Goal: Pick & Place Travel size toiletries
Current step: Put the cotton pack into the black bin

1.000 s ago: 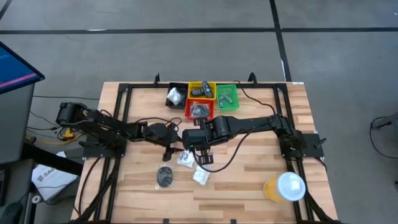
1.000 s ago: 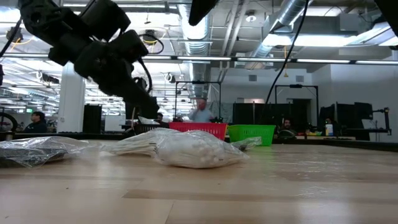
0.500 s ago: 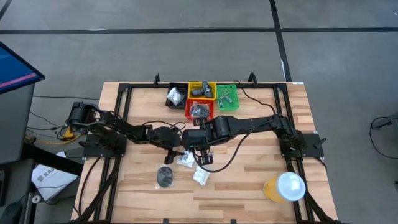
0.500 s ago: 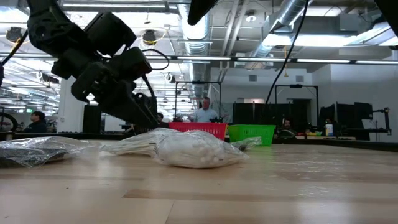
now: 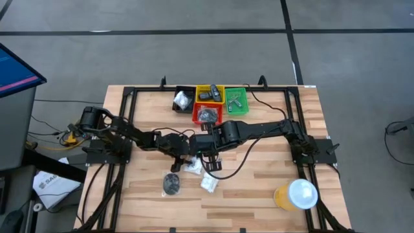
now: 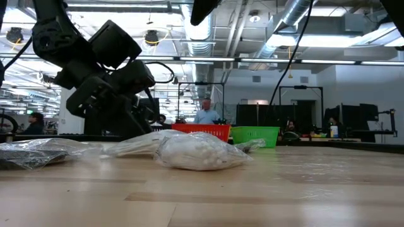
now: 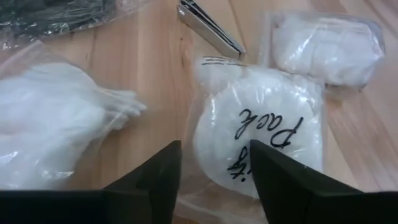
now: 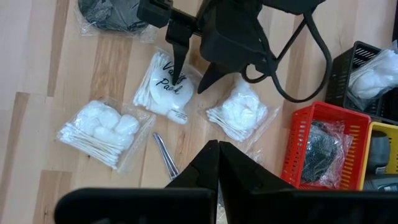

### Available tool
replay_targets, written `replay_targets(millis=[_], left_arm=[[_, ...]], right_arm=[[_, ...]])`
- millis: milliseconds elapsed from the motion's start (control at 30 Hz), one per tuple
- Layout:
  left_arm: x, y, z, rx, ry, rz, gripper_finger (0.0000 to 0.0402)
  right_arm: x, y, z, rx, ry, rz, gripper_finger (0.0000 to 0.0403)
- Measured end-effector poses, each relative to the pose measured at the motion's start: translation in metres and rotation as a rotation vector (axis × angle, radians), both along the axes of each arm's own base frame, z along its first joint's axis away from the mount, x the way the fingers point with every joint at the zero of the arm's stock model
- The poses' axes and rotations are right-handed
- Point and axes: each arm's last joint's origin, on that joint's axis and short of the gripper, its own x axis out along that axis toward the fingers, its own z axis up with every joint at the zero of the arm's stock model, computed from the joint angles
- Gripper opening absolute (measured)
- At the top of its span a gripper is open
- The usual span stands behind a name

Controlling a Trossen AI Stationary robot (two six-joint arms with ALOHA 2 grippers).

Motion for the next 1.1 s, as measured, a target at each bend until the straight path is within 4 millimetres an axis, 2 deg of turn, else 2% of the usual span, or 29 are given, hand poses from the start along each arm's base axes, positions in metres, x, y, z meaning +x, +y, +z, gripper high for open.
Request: replay_targets(millis=[100, 300, 667, 900, 1100], left_arm=[[0.0, 0.0, 0.001, 0.016, -0.006, -0.015, 0.0134], [-0.001, 0.001, 0.009, 0.043, -0.038, -0.031, 0.0015], [-0.003, 0.002, 0.028, 0.075, -0.106, 0.011, 0.0001], [-0.011, 0.003, 0.059, 0.098, -0.205, 0.049, 0.0001], [-0.027, 0.01, 0.084, 0.174, -0.236, 0.178, 0.0001]], right_arm=[[0.0, 0.0, 0.0, 0.0, 0.0, 0.0, 0.0], [0.0, 0.0, -0.005, -0.004, 0.02, 0.0, 0.0], [0.002, 0.0, -0.01, -0.006, 0.035, -0.002, 0.0], [0.003, 0.001, -0.01, 0.007, 0.025, -0.029, 0.0], [0.005, 0.001, -0.01, 0.016, -0.001, -0.039, 0.0]])
